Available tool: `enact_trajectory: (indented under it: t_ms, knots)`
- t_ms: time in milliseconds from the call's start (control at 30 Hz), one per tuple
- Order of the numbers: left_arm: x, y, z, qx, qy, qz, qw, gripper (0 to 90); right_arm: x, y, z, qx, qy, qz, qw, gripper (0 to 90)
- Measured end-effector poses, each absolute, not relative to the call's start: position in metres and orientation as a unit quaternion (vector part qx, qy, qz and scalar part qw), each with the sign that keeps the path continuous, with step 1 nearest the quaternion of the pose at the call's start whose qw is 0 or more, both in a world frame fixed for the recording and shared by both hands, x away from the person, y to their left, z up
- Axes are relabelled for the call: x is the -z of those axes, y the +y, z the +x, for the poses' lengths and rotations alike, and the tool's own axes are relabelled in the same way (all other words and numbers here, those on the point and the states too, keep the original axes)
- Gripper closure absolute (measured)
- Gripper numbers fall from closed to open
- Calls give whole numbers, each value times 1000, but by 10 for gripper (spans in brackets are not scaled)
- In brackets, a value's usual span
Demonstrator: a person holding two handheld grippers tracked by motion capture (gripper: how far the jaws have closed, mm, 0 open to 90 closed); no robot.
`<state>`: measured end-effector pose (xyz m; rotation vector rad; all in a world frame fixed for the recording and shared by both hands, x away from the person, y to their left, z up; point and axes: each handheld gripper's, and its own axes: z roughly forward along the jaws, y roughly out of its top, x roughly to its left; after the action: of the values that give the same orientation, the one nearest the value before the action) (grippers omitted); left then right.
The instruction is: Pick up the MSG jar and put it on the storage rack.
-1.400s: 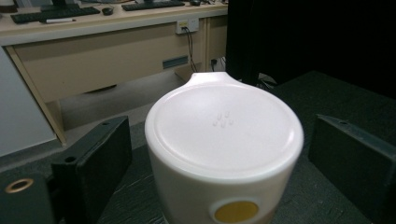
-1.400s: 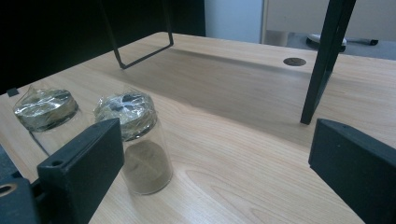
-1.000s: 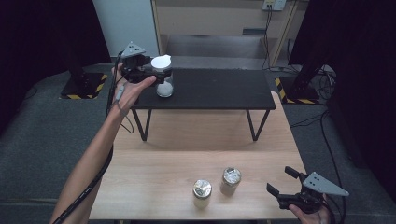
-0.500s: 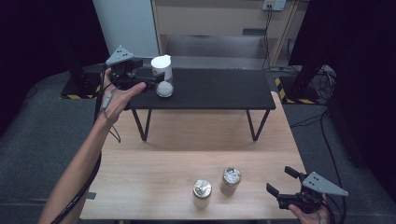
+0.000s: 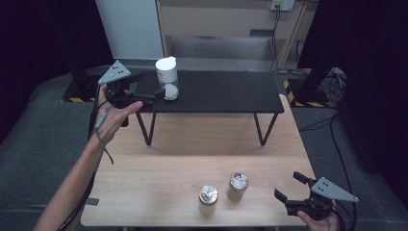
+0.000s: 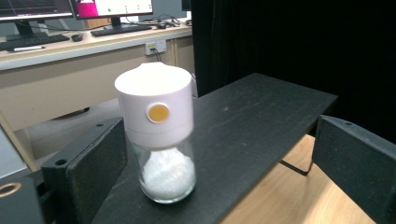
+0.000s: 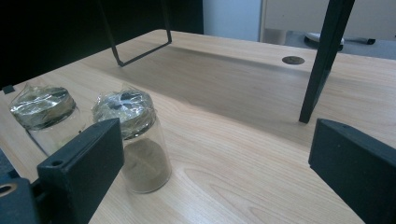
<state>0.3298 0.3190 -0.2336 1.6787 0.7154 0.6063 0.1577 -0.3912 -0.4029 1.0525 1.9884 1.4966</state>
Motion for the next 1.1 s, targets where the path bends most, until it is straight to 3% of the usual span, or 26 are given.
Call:
enact_trajectory:
  t_ms: [1100]
  knots:
    - [306,343,253,-236,265,713,604,31,402,-389,158,-536,721,380,220,42]
